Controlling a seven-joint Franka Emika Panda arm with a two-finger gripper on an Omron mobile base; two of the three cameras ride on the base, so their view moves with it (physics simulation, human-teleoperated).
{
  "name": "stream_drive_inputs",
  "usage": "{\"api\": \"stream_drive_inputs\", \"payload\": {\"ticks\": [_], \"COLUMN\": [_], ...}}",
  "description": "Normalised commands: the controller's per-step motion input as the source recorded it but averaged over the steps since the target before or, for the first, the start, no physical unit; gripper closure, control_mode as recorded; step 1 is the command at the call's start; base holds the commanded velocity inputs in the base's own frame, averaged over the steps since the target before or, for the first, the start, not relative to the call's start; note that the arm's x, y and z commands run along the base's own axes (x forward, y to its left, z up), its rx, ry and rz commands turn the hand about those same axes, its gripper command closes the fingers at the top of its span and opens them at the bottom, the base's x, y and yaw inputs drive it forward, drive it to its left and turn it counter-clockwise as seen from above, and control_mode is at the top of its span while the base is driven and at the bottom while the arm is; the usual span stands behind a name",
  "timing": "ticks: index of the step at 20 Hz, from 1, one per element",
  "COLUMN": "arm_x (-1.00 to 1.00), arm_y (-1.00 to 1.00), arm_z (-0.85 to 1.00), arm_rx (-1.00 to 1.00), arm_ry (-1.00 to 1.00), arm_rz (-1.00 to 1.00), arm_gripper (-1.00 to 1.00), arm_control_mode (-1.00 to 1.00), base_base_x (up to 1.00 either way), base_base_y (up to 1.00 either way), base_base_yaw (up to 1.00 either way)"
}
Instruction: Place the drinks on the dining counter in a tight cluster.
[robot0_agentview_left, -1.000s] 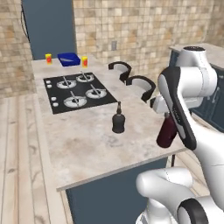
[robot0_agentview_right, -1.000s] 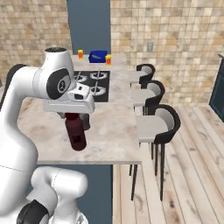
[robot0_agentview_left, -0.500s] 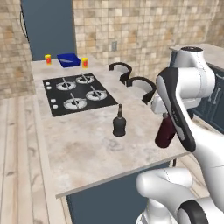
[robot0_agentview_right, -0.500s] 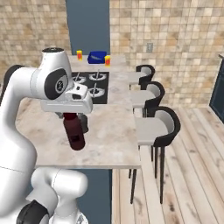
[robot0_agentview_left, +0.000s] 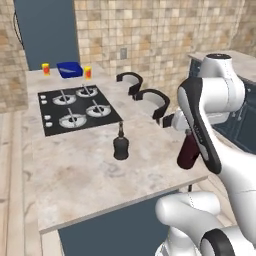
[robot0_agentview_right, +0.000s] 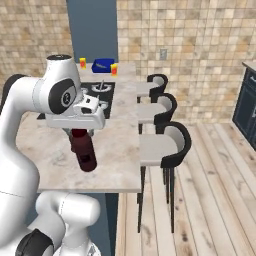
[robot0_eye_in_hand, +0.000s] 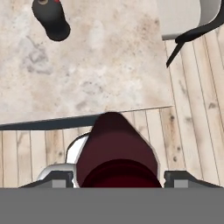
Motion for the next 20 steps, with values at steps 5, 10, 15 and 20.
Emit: {"api": "stream_drive_inputs", "payload": {"ticks": [5,10,15,20], "arm_x": [0.0,0.0,0.0,0.0], "arm_y": [0.0,0.0,0.0,0.0], "arm_z": [0.0,0.0,0.0,0.0], "arm_rx": [0.0,0.0,0.0,0.0], "arm_ry": [0.0,0.0,0.0,0.0], "arm_rz": [0.0,0.0,0.0,0.0], "arm_gripper": [1.0,1.0,1.0,1.0], "arm_control_mode": [1.0,1.0,1.0,1.0], "base_base_x": [0.43,0.9,1.0,0.5], "base_base_y": [-0.28,0.04,0.0,0.0], "base_base_yaw": [0.0,-0.01,0.0,0.0]}}
